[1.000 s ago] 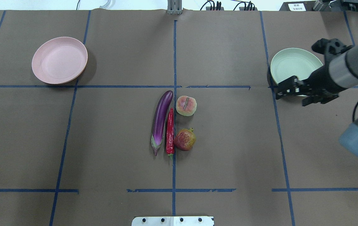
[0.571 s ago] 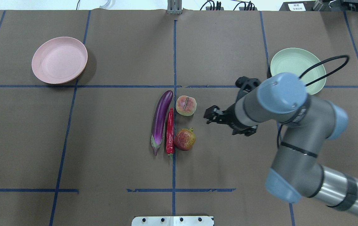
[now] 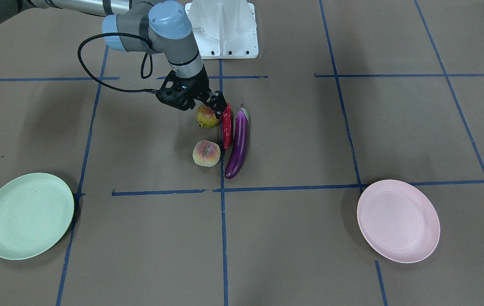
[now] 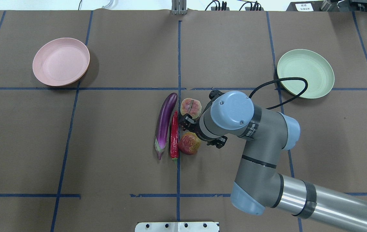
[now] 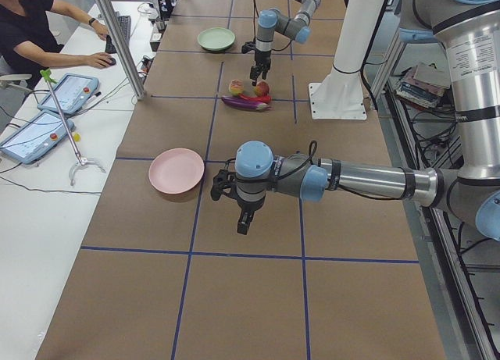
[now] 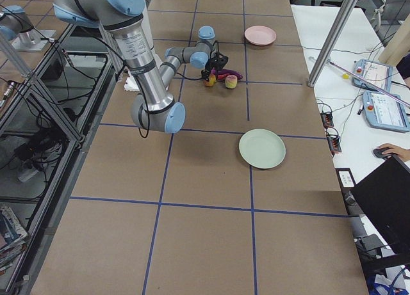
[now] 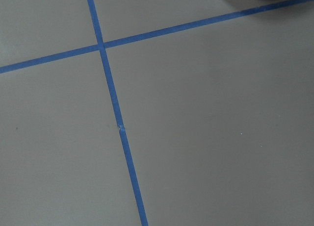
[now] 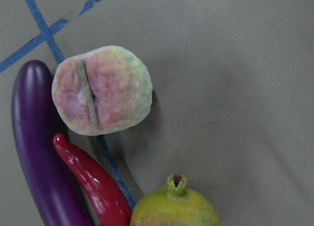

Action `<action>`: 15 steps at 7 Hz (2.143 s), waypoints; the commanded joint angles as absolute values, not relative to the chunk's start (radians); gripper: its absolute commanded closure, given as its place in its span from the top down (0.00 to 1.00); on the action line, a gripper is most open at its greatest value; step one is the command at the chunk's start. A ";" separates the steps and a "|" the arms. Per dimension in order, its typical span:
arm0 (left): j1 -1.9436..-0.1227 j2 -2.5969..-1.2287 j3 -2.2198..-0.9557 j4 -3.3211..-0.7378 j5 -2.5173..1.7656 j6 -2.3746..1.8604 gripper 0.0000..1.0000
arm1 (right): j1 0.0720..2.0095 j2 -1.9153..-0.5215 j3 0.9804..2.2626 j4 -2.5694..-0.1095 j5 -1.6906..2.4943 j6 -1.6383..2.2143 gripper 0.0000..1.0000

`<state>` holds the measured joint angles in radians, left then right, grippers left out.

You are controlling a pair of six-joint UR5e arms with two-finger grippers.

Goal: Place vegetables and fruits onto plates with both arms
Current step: 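Reach the right gripper down to the pomegranate beside the peach, then carry the pomegranate to the green plate while the left gripper reaches the eggplant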

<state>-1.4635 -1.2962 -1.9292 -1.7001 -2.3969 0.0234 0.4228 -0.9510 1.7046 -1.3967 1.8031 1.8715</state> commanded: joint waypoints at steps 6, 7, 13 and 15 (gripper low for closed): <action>-1.463 -1.298 -1.933 -1.724 -2.407 0.015 1.00 | 0.412 -0.964 1.717 -1.403 1.812 1.873 0.00; -1.442 -1.305 -1.933 -1.724 -2.420 0.011 1.00 | 0.460 -1.048 1.852 -1.473 1.847 1.850 0.00; -0.934 -1.689 -1.931 -2.034 -2.381 -0.840 1.00 | 1.007 -1.240 1.699 -1.592 1.925 0.914 0.01; -0.692 -1.860 -1.907 -2.026 -2.126 -0.989 1.00 | 1.057 -1.184 1.507 -1.484 1.951 0.839 0.02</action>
<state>-0.8416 -1.7507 -1.9226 -2.0303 -2.2783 -0.8896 1.0252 -1.2090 1.6273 -1.5489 1.9379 0.8908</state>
